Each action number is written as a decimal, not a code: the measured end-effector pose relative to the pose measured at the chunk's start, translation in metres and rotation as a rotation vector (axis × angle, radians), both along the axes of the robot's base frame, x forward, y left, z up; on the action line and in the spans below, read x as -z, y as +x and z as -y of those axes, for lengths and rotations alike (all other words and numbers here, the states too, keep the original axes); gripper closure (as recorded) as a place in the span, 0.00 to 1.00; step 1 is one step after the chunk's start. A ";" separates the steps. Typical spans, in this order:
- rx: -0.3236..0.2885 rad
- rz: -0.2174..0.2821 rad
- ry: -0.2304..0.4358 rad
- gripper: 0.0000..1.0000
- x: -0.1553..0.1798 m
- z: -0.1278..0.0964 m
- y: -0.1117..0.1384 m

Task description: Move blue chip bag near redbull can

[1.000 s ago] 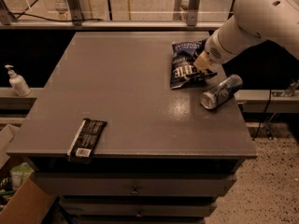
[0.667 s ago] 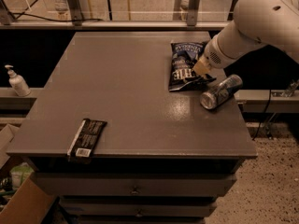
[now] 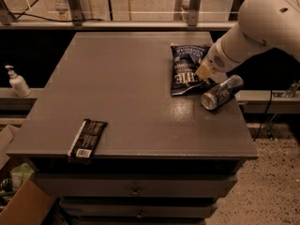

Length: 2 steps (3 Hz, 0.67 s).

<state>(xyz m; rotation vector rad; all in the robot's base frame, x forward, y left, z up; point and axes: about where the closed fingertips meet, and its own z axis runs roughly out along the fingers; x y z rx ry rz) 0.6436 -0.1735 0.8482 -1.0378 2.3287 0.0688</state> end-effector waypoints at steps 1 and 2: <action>-0.001 -0.006 -0.006 0.64 0.000 -0.001 -0.002; -0.001 -0.010 -0.011 0.40 0.000 -0.001 -0.003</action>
Offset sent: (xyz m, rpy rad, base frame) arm -0.0036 -0.0007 0.0022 -0.0160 0.0105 -0.0037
